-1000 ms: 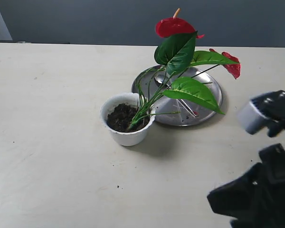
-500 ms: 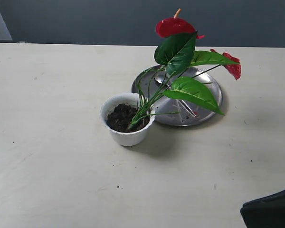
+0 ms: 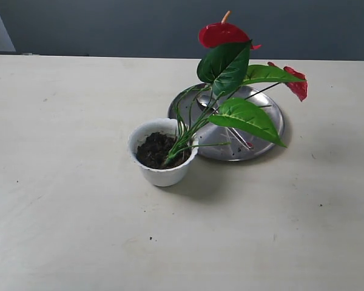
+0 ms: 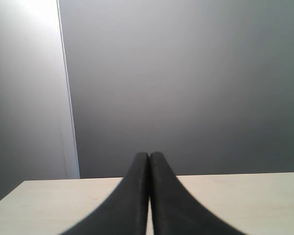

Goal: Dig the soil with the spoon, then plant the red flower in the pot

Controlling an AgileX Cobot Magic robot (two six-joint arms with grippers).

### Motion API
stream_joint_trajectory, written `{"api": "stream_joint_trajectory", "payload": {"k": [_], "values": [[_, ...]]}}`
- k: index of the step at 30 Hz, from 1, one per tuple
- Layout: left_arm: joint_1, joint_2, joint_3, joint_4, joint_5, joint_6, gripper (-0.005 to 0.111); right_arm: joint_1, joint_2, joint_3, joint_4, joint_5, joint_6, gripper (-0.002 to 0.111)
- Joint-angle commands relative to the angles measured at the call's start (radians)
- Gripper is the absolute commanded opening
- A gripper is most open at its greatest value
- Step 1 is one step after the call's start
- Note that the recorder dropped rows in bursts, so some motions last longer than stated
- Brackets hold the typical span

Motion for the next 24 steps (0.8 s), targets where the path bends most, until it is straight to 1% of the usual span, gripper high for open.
{"api": "stream_joint_trajectory", "payload": {"k": [1, 4, 6, 9, 16, 18, 22, 24], "values": [[-0.007, -0.002, -0.002, -0.006, -0.007, -0.003, 0.0, -0.14, -0.114, 0.144, 0.031, -0.048, -0.054, 0.0], [-0.007, -0.002, -0.002, -0.006, -0.007, -0.003, 0.0, -0.233, -0.164, 0.227, 0.087, -0.044, -0.059, 0.0], [-0.007, -0.002, -0.002, -0.006, -0.007, -0.003, 0.0, -0.262, -0.188, 0.259, 0.118, -0.042, -0.093, 0.0], [-0.007, -0.002, -0.002, -0.006, -0.007, -0.003, 0.0, -0.268, -0.196, 0.294, 0.123, -0.075, -0.136, 0.0], [-0.007, -0.002, -0.002, -0.006, -0.007, -0.003, 0.0, -0.268, -0.196, 0.364, 0.136, -0.117, -0.138, 0.0], [-0.007, -0.002, -0.002, -0.006, -0.007, -0.003, 0.0, -0.268, -0.196, 0.366, 0.018, -0.107, -0.067, 0.0], [-0.007, -0.002, -0.002, -0.006, -0.007, -0.003, 0.0, -0.268, -0.196, 0.366, -0.306, -0.123, 0.246, 0.0], [-0.007, -0.002, -0.002, -0.006, -0.007, -0.003, 0.0, -0.271, -0.196, 0.366, -0.403, -0.125, 0.369, 0.0]]}}
